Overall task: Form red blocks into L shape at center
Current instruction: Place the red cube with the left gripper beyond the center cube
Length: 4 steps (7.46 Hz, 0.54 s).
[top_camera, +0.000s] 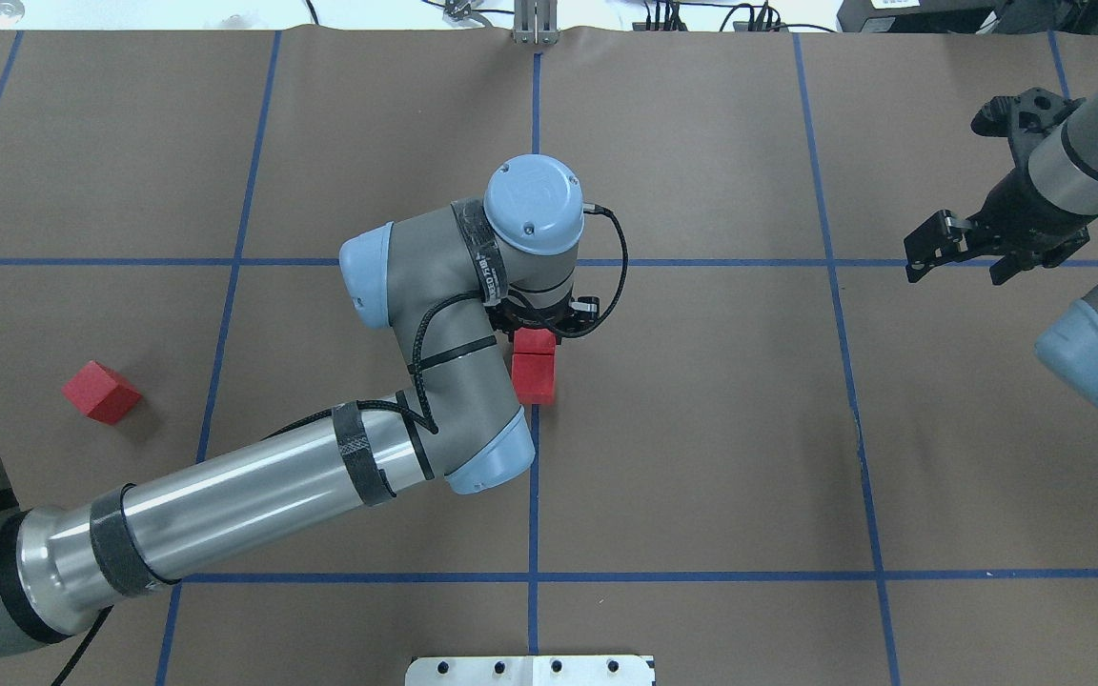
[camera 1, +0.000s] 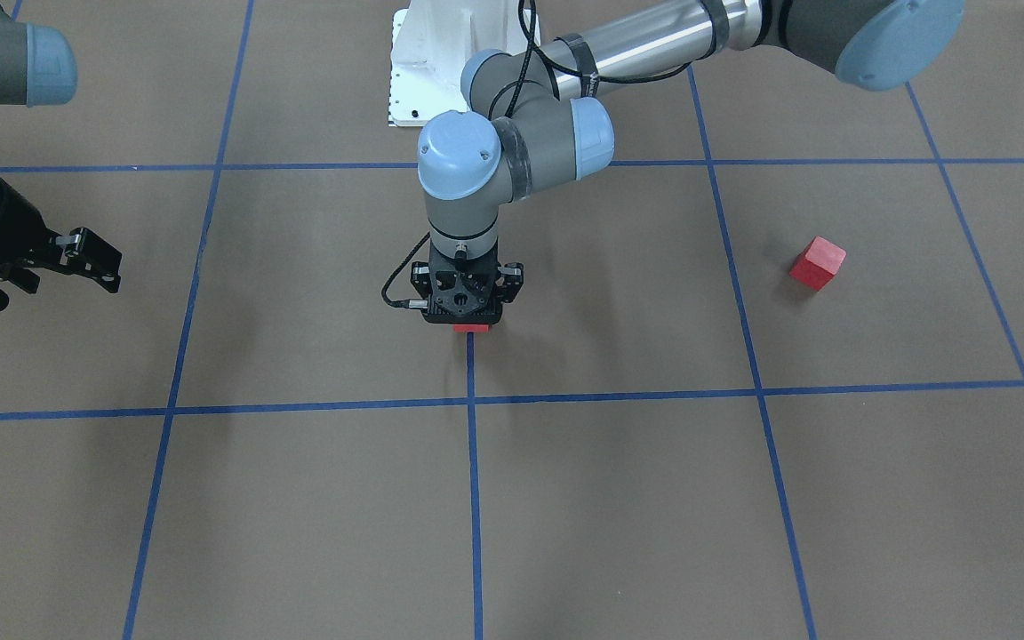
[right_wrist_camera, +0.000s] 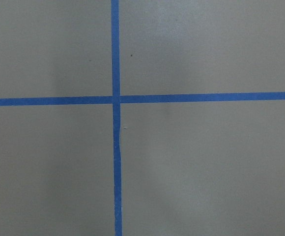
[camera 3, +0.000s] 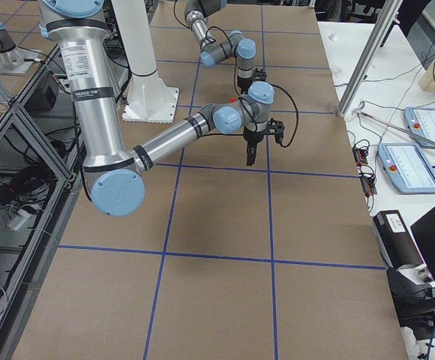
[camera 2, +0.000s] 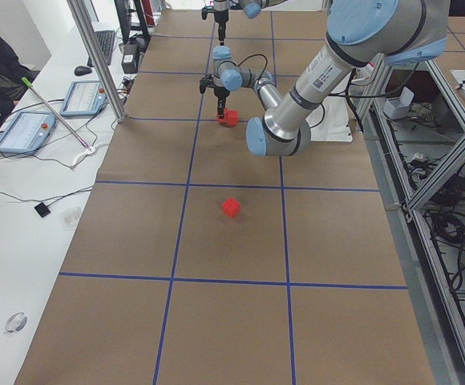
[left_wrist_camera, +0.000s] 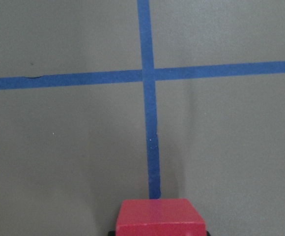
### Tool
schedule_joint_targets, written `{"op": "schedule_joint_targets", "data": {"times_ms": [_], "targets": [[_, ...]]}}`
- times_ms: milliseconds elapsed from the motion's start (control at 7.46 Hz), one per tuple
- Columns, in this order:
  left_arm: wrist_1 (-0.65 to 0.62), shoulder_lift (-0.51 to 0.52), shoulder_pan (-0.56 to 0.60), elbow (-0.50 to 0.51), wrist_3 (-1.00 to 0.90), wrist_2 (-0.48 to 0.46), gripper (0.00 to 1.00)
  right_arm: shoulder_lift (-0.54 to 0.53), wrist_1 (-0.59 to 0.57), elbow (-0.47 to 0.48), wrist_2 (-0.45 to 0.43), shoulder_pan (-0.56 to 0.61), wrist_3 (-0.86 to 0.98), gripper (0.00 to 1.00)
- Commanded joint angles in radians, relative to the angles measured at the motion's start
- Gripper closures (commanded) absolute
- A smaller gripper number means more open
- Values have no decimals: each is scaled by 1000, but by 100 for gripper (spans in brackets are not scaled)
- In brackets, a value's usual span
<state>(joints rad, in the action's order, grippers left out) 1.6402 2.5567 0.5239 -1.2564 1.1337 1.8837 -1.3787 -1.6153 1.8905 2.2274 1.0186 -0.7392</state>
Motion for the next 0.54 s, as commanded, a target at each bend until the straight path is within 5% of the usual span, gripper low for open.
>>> {"op": "schedule_joint_targets", "data": {"times_ms": [0, 402], "targets": [[1, 0, -1, 3, 0, 0, 100, 1, 0, -1, 0, 0, 0, 0], [0, 0, -1, 3, 0, 0, 100, 1, 0, 1, 0, 0, 0, 0]]}}
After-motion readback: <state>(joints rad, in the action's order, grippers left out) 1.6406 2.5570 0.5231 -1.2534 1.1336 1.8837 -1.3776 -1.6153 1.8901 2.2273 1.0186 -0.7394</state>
